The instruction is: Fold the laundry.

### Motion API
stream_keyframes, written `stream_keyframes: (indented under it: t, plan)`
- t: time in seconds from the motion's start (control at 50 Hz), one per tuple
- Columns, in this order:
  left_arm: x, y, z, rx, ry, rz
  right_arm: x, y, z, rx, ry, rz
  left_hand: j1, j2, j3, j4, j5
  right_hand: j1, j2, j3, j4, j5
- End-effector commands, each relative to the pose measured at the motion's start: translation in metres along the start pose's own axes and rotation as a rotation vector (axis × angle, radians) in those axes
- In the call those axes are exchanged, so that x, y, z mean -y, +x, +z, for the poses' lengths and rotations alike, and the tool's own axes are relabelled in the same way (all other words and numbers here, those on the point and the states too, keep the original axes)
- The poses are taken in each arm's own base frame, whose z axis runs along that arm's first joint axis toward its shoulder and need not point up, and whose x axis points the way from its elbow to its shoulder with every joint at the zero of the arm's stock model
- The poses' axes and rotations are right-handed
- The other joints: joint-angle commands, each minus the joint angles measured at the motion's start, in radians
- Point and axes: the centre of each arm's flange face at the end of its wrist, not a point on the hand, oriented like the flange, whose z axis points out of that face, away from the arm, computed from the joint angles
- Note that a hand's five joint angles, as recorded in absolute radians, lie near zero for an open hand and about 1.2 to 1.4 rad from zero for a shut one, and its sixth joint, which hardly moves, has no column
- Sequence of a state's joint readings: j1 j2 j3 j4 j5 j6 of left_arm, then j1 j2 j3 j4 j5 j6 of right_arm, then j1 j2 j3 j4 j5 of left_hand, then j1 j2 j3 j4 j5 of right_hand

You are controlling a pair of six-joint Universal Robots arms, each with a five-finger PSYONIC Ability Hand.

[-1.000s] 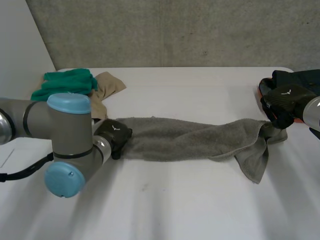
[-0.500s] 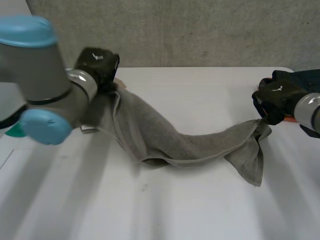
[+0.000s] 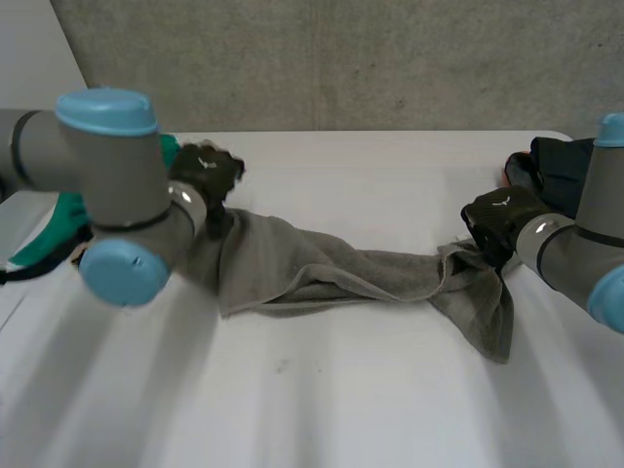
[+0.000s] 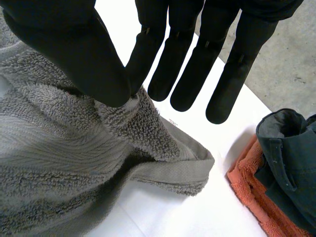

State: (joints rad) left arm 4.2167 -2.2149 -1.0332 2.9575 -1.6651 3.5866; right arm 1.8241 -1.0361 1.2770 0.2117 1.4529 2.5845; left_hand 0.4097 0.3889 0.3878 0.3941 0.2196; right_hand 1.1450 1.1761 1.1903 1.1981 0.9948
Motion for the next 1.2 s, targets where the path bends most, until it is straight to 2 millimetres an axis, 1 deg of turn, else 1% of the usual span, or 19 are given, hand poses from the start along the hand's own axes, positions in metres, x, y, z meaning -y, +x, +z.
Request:
stream_keyframes:
  t: [0.02,0.1,0.22,0.5,0.58,0.66,0.74,0.82,0.84,0.88,0.9,0.94,0.96,1.02,1.04,1.08,1.1,1.16,1.2]
  plan:
    - [-0.03,0.05,-0.053,-0.199,-0.044,0.027,-0.002,0.006,-0.008,0.01,0.007,0.012,0.238,0.259,0.26,0.254,0.254,0.251,0.22,0.206,0.198,0.227]
    - [-0.044,0.055,-0.05,-0.194,-0.067,0.025,-0.004,0.007,-0.011,0.024,0.007,0.015,0.253,0.274,0.275,0.269,0.268,0.251,0.22,0.206,0.198,0.227]
    - [-0.066,0.048,-0.028,-0.172,-0.121,0.012,-0.01,0.004,-0.012,0.04,-0.009,0.01,0.241,0.262,0.263,0.257,0.257,0.251,0.22,0.206,0.198,0.227]
    - [-0.081,0.048,-0.007,-0.154,-0.116,0.067,-0.016,0.001,-0.014,0.051,-0.012,0.012,0.273,0.294,0.295,0.289,0.289,0.251,0.22,0.206,0.198,0.227]
    - [-0.083,0.05,-0.005,-0.16,-0.12,0.069,-0.016,0.003,-0.013,0.046,-0.009,0.013,0.51,0.531,0.532,0.526,0.526,0.251,0.22,0.206,0.198,0.227]
    - [-0.078,0.042,0.002,-0.145,-0.098,0.061,-0.016,0.003,-0.008,0.041,0.001,-0.005,0.985,1.006,1.007,1.001,1.001,0.251,0.22,0.206,0.198,0.227]
    - [-0.066,0.029,0.012,-0.121,-0.058,0.054,-0.013,0.004,0.0,0.031,0.026,-0.044,0.987,1.007,1.008,1.002,1.002,0.251,0.22,0.206,0.198,0.227]
    - [-0.045,0.009,0.026,-0.073,-0.01,0.053,-0.001,0.008,0.015,-0.008,0.104,-0.114,0.987,1.007,1.008,1.002,1.002,0.251,0.22,0.206,0.198,0.227]
    - [-0.03,-0.003,0.033,-0.041,0.035,0.059,0.008,0.013,0.021,-0.038,0.149,-0.137,0.987,1.007,1.008,1.002,1.002,0.251,0.22,0.206,0.198,0.227]
    - [-0.012,-0.017,0.042,-0.004,0.092,0.072,0.021,0.019,0.028,-0.081,0.219,-0.163,0.987,1.007,1.008,1.002,1.002,0.251,0.22,0.206,0.198,0.227]
    - [0.009,-0.036,0.052,0.047,0.169,0.098,0.039,0.029,0.035,-0.145,0.305,-0.183,0.987,1.007,1.008,1.002,1.002,0.251,0.22,0.206,0.198,0.227]
    - [0.033,-0.058,0.06,0.117,0.261,0.113,0.062,0.042,0.04,-0.228,0.414,-0.195,0.987,1.007,1.008,1.002,1.002,0.251,0.22,0.206,0.198,0.227]
    - [0.059,-0.082,0.063,0.194,0.355,0.118,0.087,0.059,0.04,-0.326,0.53,-0.196,0.987,1.007,1.008,1.002,1.002,0.251,0.22,0.206,0.198,0.227]
    - [0.101,-0.114,0.057,0.31,0.517,0.113,0.124,0.085,0.032,-0.485,0.702,-0.157,0.987,1.007,1.008,1.002,1.002,0.251,0.22,0.206,0.198,0.227]
    - [0.132,-0.134,0.044,0.387,0.645,0.087,0.145,0.102,0.021,-0.584,0.803,-0.107,0.987,1.007,1.008,1.002,1.002,0.251,0.22,0.206,0.198,0.227]
    - [0.158,-0.151,0.029,0.45,0.765,0.043,0.164,0.115,0.007,-0.658,0.899,-0.057,0.987,1.007,1.008,1.002,1.002,0.251,0.22,0.206,0.198,0.227]
    - [0.176,-0.162,0.015,0.484,0.86,-0.014,0.177,0.12,-0.006,-0.695,0.962,-0.006,0.987,1.007,1.008,1.002,1.002,0.251,0.22,0.206,0.198,0.227]
    - [0.191,-0.171,0.002,0.486,0.959,-0.105,0.19,0.119,-0.023,-0.683,1.013,0.032,0.987,1.007,1.008,1.002,1.002,0.251,0.22,0.206,0.198,0.227]
    - [0.19,-0.17,0.001,0.464,0.97,-0.135,0.19,0.111,-0.027,-0.633,0.996,0.025,0.987,1.007,1.008,1.002,1.002,0.251,0.22,0.206,0.198,0.227]
